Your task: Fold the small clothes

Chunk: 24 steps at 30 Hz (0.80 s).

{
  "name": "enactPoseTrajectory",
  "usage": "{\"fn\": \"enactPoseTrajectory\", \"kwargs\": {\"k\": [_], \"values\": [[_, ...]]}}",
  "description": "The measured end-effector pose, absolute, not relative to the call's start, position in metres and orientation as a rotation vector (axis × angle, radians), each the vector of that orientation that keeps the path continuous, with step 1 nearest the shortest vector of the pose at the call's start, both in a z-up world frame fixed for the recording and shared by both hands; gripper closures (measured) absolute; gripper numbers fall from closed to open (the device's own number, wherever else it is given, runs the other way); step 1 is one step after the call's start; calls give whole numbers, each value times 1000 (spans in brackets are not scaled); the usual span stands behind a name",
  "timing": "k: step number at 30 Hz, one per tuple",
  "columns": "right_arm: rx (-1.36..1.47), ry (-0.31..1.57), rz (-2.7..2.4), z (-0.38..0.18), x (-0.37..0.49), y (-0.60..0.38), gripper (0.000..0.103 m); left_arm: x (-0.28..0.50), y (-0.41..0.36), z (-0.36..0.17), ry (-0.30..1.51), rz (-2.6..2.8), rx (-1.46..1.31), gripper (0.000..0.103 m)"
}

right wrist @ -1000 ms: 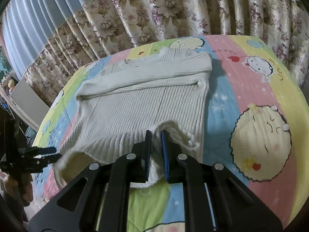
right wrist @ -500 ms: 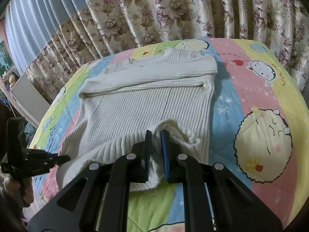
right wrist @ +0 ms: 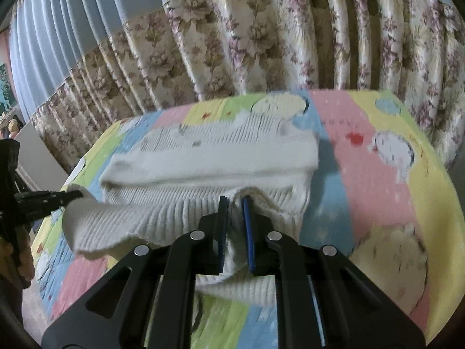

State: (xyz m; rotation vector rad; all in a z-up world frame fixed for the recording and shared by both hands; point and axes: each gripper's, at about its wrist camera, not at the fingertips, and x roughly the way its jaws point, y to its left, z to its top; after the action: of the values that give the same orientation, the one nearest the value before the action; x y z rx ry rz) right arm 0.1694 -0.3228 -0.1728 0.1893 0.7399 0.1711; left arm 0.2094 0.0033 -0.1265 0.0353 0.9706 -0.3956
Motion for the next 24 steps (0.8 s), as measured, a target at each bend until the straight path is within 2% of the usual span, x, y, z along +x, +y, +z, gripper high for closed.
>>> {"fn": "enactPoseTrajectory", "kwargs": {"k": [6, 11, 19, 22, 24], "values": [[172, 718, 156, -170, 237, -338, 92, 285, 4, -127, 953, -332, -7, 90], [63, 764, 142, -186, 278, -331, 92, 320, -10, -137, 966, -305, 69, 90], [9, 855, 129, -230, 301, -329, 89, 357, -5, -183, 1081, -295, 57, 86], [44, 831, 156, -222, 299, -335, 79, 358, 2, -178, 1087, -323, 27, 82], [90, 794, 173, -209, 295, -343, 66, 361, 14, -170, 1097, -350, -54, 79]]}}
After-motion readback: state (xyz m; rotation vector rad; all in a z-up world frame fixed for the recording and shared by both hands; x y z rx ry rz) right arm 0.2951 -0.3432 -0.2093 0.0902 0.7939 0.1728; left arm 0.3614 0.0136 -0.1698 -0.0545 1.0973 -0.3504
